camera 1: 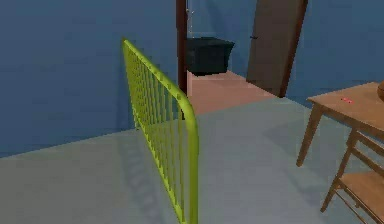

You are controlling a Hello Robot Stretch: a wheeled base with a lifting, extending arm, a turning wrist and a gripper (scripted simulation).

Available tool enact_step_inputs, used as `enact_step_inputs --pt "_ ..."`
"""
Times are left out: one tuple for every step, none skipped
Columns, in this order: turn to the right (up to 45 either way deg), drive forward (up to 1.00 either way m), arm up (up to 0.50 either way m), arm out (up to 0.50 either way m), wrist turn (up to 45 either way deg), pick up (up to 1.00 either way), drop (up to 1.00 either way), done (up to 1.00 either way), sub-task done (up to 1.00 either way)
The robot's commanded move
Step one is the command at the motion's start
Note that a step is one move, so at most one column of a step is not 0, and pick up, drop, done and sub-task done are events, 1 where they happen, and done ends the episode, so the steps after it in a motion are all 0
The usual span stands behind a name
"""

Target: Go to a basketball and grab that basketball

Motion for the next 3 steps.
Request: enact_step_inputs --pt "27.0 0.00 0.00 0.00 0.0 0.00 0.00 0.00 0.00" --pt "0.0 1.00 0.00 0.00 0.0 0.00 0.00 0.00 0.00" --pt "3.0 0.00 0.00 0.00 0.0 0.00 0.00 0.00 0.00"
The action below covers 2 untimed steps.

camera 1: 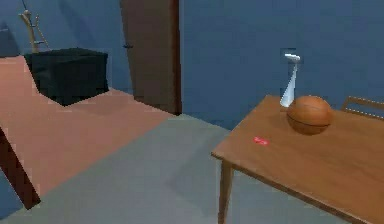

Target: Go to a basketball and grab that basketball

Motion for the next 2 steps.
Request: enact_step_inputs --pt "0.0 0.40 0.00 0.00 0.0 0.00 0.00 0.00 0.00" --pt "-39.0 0.00 0.00 0.00 0.0 0.00 0.00 0.00 0.00"
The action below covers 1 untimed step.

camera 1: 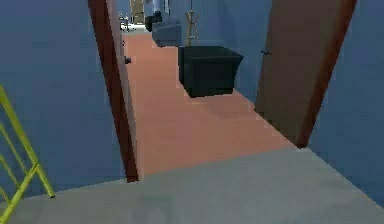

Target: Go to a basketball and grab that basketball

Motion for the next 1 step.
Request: enact_step_inputs --pt "45.0 0.00 0.00 0.00 0.0 0.00 0.00 0.00 0.00"
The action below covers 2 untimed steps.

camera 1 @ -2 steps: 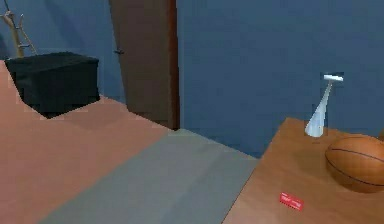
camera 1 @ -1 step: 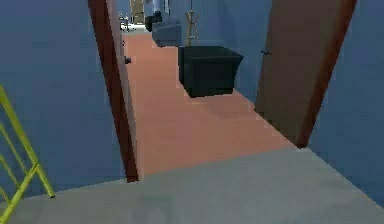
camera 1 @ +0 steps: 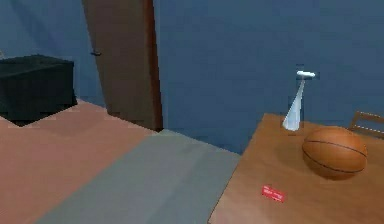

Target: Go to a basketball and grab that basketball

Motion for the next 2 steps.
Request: enact_step_inputs --pt "45.0 0.00 0.00 0.00 0.0 0.00 0.00 0.00 0.00" --pt "45.0 0.00 0.00 0.00 0.0 0.00 0.00 0.00 0.00"
